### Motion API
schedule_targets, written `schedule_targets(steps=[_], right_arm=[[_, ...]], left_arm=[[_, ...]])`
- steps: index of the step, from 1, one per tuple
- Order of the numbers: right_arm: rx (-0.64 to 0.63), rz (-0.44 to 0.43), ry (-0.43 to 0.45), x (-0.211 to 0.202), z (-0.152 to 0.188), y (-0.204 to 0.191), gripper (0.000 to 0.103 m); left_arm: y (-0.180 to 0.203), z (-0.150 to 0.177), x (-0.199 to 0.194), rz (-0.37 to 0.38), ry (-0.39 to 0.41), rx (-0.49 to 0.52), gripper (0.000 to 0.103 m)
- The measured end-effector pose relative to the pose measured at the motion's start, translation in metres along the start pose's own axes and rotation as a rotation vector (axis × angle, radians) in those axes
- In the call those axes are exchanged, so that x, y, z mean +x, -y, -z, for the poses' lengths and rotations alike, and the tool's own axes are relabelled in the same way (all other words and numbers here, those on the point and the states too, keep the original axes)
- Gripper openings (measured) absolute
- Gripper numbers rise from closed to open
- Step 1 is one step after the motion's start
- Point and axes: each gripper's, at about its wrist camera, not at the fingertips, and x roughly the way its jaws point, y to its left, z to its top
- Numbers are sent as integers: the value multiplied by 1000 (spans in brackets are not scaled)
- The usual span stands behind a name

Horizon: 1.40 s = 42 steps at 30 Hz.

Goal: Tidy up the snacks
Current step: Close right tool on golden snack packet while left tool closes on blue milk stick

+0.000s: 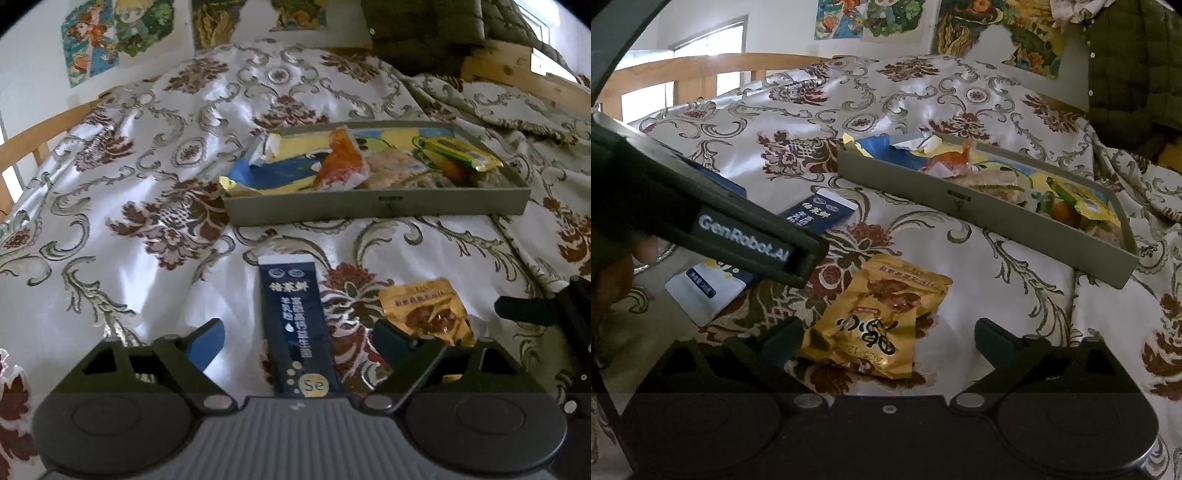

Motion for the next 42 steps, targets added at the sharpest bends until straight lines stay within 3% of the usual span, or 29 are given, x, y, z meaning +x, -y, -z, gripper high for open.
schedule_targets(steps=[3,6,10,14,19,26,30,36,42], right_arm=[[14,13,-3,0,0,2,83],[36,22,-8,1,0,6,77],[35,16,-8,1,-1,6,78],[42,-9,-6,3,-3,7,89],[53,-9,-18,12,-7,10,89],[73,-2,-25,15,-6,12,79],[34,-5,-12,12,-6,6,65],[9,6,-6,11,-7,2,63],[27,-2,-20,13,-7,4,68]], left_arm=[[0,0,6,11,-34,-7,77],[-3,2,8,12,-40,-29,71],[-7,3,10,17,-44,-43,65],[-9,3,11,21,-48,-50,65],[-7,3,13,15,-53,-34,65],[-6,4,15,13,-53,-36,66],[-4,5,15,10,-44,-22,65],[0,7,10,30,-38,-2,43],[3,6,14,28,-56,16,45]])
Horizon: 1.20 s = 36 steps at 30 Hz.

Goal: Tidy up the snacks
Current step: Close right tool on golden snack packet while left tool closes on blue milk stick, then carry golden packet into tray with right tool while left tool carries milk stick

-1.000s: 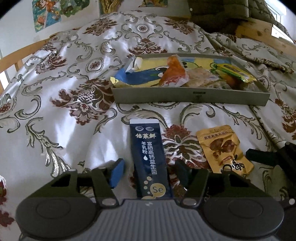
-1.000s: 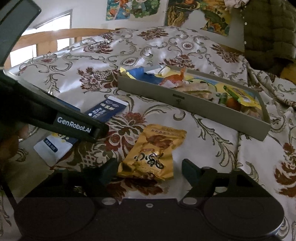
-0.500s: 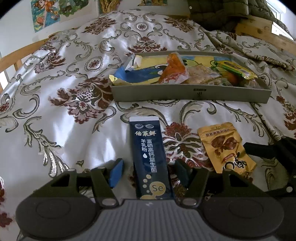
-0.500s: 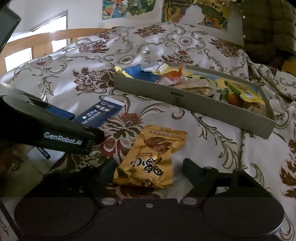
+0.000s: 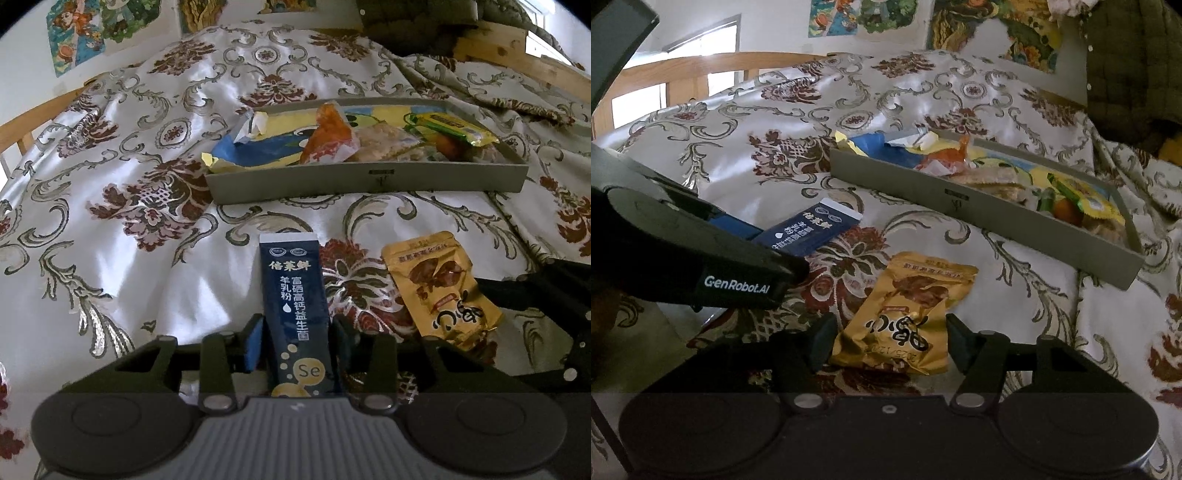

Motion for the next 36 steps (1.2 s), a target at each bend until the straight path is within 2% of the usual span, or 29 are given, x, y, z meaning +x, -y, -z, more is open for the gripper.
schedule_targets(steps=[1,5,7,12,19,27,36], right_arm=[[10,-4,-8,1,0,2,72],[33,-14,-21,3,0,5,72],[29,-13,-22,3,0,5,65],[0,7,-31,-3,-4,1,60],[-51,41,-13,-15,-4,-3,59],[-231,153,83,-40,-1,-13,58],[-169,202,151,-59,-12,10,59]], left_arm=[[0,-1,1,0,-7,2,45],[-1,-1,2,4,-10,-7,44],[-3,1,0,23,-3,-23,40],[-3,2,-6,42,3,-49,36],[3,-4,-16,21,-7,-61,33],[15,-15,-35,-18,11,-52,32],[31,-36,-55,-57,64,-14,32]])
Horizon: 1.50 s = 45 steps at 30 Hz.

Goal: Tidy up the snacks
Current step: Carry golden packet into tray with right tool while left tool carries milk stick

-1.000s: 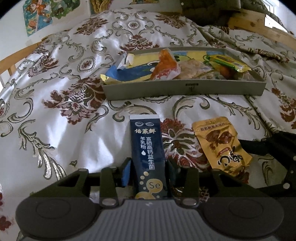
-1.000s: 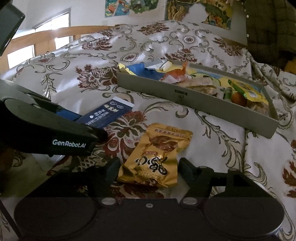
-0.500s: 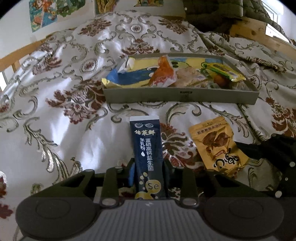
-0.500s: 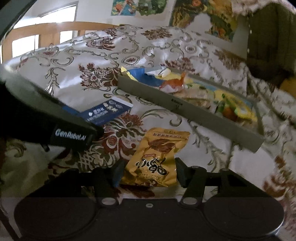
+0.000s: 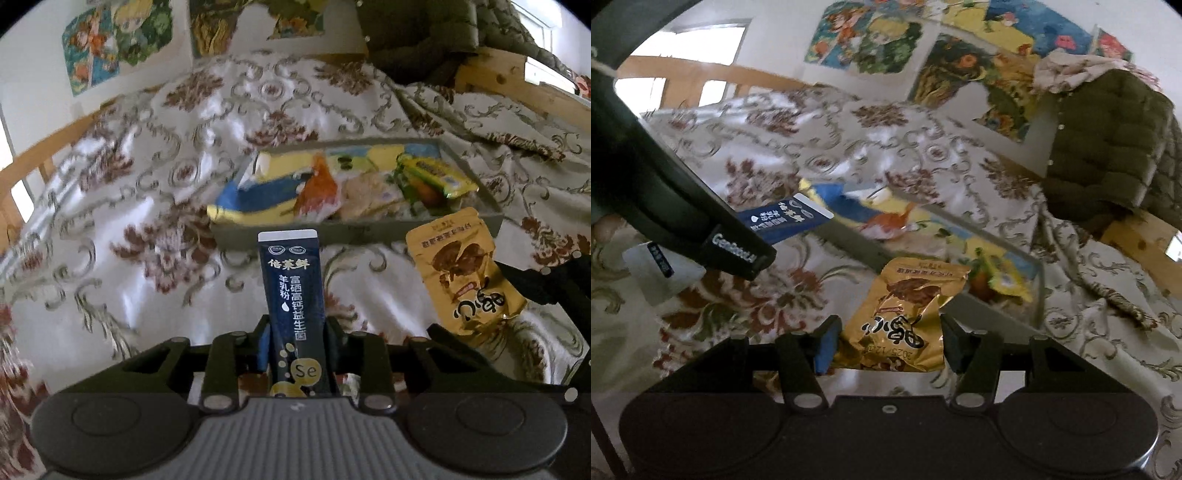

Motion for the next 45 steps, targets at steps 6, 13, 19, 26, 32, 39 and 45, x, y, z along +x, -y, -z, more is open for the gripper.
schedule_targets(steps=[6,13,19,26,32,39,45], right_arm=[[51,52,73,1,-12,25,59],[117,88,195,31,-43,71,59],[195,92,239,78,-53,109,59],[262,46,214,123,-41,120,59],[266,0,167,143,-29,112,59],[277,-12,155,147,-24,111,59],[269,-25,151,148,-25,109,59]], left_arm=[[10,-37,-7,-16,73,14,32],[9,-84,12,-33,181,-29,32],[3,-110,58,-42,230,-103,32],[10,-119,114,4,207,-127,33],[18,-117,145,-14,167,-123,33],[17,-112,159,-46,127,-146,33],[21,-112,160,-50,121,-132,33]])
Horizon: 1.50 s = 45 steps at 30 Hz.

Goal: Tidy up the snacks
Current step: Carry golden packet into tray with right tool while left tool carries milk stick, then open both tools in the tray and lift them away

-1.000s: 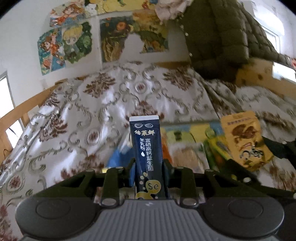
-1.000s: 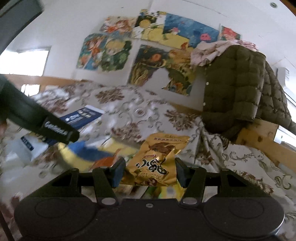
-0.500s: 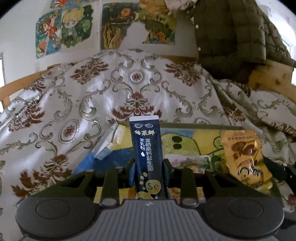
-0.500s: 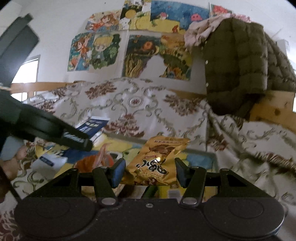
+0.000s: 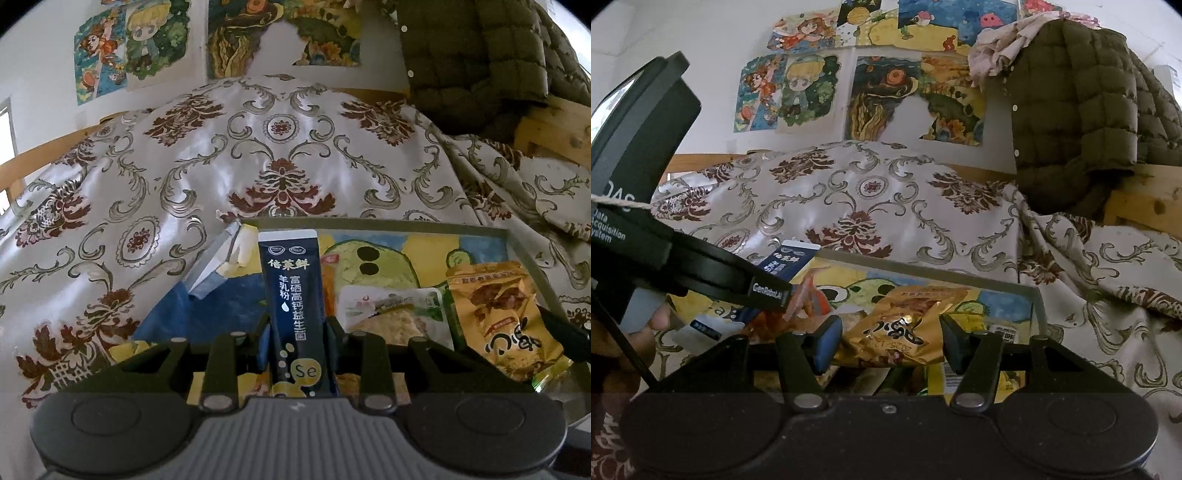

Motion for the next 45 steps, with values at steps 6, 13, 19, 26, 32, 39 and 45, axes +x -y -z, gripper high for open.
schedule_targets(steps=[6,13,19,26,32,39,45], right_arm=[[4,-2,-20,3,1,0,59],[-6,11,-46,4,2,-2,64],[-7,21,-58,-1,0,0,74],[1,54,-45,-16,-10,3,86],[12,122,0,-38,-24,8,100],[48,187,61,-76,-47,21,102],[139,263,74,-114,-58,29,102]], left_arm=[[2,0,1,-8,-3,9,34],[0,0,1,-9,-22,-14,37],[-4,-1,-4,-10,-55,-27,44],[-6,-4,-24,2,-32,-40,60],[-17,-11,-53,-17,27,-112,76],[-32,-15,-102,-38,104,-138,97],[-45,-2,-150,-89,147,-168,103]])
